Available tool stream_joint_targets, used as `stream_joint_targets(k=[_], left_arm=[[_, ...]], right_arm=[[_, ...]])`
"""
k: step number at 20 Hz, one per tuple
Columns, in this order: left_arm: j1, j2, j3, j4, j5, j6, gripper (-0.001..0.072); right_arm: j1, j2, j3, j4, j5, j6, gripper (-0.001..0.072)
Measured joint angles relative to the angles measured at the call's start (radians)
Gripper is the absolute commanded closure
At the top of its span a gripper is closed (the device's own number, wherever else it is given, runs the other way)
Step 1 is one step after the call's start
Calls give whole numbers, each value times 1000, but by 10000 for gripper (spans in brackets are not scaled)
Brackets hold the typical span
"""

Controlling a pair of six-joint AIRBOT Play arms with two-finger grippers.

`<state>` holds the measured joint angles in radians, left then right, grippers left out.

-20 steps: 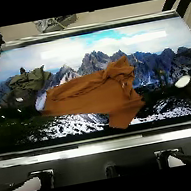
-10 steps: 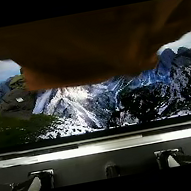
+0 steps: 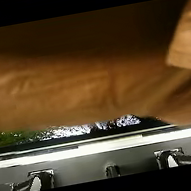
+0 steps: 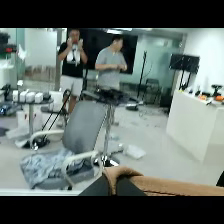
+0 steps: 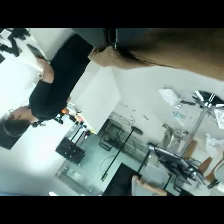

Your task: Fold the shirts.

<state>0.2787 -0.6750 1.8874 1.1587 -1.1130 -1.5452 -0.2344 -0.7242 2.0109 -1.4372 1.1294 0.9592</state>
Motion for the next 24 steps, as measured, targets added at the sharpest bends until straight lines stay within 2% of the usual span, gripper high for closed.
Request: stream_joint_targets(k=[2,5,7,9,12,15,17,20,22,24], left_arm=[[0,-33,-34,25,-69,-3,668],[-2,-118,-174,47,-161,8,669],[-2,-207,-320,55,-178,39,669],[-6,-322,-455,63,-154,58,668],[-25,-552,-540,65,-45,77,668],[-52,-783,-490,38,59,83,667],[-70,-912,-422,-6,111,86,666],[-91,-1040,-343,-49,145,89,666],[-96,-1075,-319,-65,138,113,666],[-96,-1085,-306,-75,83,132,666]], right_arm=[[0,-50,2,12,71,10,669],[1,-220,-13,97,262,41,668],[2,-378,-63,133,363,46,669],[5,-538,-134,155,383,66,669],[36,-785,-202,185,274,97,667],[84,-971,-227,212,74,119,667],[109,-1051,-233,230,-82,136,667],[126,-1109,-236,233,-225,150,668],[126,-1117,-228,216,-239,142,667],[115,-1106,-221,192,-184,105,667]])
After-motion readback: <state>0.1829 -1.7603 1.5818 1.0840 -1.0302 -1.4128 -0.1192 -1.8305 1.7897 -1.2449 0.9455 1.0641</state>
